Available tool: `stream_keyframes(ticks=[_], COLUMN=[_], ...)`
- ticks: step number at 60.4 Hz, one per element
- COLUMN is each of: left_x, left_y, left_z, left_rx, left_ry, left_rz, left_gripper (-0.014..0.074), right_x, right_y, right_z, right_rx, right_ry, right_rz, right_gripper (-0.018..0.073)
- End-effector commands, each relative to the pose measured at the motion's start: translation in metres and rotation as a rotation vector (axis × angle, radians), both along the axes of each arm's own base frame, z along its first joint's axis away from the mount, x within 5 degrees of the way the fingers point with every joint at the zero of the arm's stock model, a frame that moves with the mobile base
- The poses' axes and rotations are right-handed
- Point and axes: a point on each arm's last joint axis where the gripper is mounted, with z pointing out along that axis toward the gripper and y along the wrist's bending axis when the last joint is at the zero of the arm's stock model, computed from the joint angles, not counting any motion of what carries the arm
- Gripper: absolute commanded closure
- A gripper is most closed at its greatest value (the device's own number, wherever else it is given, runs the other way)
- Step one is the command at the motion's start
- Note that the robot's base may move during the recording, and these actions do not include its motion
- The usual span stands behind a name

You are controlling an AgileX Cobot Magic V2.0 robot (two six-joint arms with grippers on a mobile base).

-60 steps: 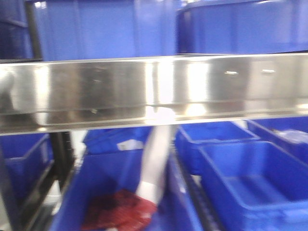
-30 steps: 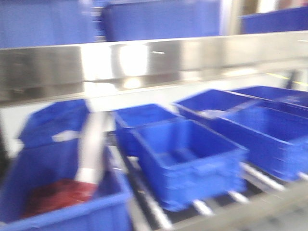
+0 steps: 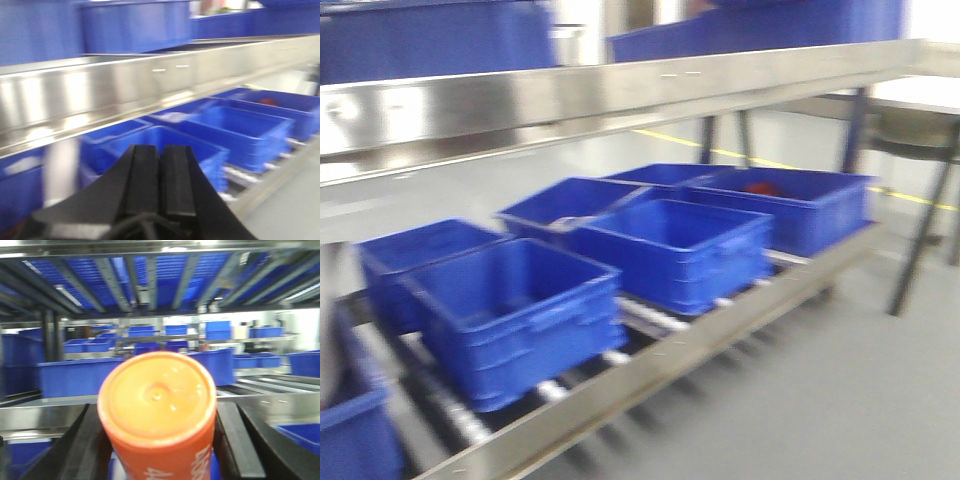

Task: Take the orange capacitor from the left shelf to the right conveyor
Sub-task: 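Drive the base to the conveyor while holding the cylinder in the right gripper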

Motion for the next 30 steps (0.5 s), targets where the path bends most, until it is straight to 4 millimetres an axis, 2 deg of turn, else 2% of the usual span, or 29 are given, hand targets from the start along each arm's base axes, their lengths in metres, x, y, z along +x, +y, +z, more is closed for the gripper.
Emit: stream_keyframes(ticks=[1,30], left_x=[-0.0002,-0.0002], left_y=[0.0000,0.0000], left_z=[0.0010,0.0010], left_rx=[-0.007,-0.007], left_ry=[-0.073,-0.073], left_rz=[-0.001,-0.001], left_gripper=[0.0722,0.0722], right_x=[-0.0092,-0.0092], right_y=[-0.0060,-0.0060], right_z=[0.0153,0.0153], right_rx=[0.056,0.056], right_ry=[-0.120,-0.120], right_rz=[-0.003,-0.003], right_gripper=[0.0510,0.0510])
